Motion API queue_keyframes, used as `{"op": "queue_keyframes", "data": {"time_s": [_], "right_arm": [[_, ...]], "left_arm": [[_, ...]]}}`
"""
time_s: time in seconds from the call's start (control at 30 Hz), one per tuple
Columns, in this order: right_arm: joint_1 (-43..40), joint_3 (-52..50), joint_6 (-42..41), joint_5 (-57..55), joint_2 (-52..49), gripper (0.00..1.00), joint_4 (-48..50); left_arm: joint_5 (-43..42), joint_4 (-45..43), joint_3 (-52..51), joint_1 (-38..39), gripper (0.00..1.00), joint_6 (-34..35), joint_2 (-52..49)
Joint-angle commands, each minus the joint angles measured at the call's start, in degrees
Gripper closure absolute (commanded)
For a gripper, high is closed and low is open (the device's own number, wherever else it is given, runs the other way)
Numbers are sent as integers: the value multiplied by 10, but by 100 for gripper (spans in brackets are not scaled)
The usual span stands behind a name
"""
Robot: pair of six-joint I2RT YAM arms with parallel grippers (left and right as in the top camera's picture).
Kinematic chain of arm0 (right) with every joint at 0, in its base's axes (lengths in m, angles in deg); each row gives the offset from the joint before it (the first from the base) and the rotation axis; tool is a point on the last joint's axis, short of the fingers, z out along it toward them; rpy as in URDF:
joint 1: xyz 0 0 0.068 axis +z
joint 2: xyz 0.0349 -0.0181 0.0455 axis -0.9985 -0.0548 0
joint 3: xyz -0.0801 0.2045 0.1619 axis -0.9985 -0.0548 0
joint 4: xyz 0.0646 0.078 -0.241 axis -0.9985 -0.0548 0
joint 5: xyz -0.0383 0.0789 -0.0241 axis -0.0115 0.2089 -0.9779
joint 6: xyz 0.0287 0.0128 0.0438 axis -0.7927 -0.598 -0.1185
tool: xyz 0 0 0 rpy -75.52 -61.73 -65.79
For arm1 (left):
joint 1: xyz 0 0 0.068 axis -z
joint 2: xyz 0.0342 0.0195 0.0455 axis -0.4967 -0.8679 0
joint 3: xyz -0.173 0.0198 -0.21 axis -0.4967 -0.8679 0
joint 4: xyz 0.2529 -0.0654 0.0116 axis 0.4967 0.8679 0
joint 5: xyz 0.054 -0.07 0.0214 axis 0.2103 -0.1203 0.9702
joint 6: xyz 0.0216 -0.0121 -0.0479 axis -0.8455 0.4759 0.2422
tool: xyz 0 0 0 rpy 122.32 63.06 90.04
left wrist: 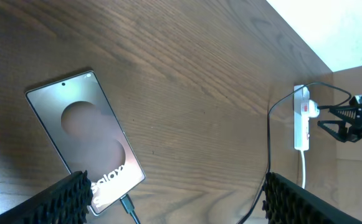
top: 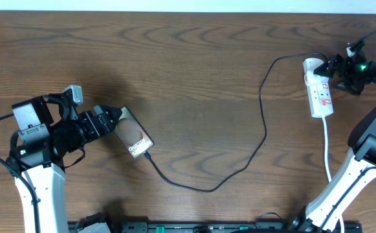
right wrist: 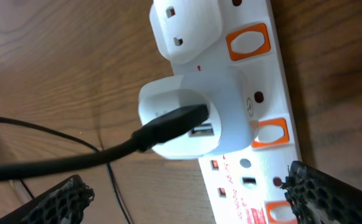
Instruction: Plug charger to phone and switch on socket
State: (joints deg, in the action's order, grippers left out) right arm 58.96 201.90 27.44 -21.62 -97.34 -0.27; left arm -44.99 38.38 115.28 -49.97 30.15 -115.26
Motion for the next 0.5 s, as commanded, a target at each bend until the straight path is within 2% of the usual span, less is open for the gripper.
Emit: {"op": "queue_keyframes", "data": {"time_s": [0.0, 0.47], "right_arm": [[8, 12, 15, 17, -6, 1, 3], [36, 11, 15, 5, -6, 1, 14]], "left_arm": [[3, -2, 10, 0, 14, -14, 1], [3, 2, 10, 0, 14, -21, 1]]}}
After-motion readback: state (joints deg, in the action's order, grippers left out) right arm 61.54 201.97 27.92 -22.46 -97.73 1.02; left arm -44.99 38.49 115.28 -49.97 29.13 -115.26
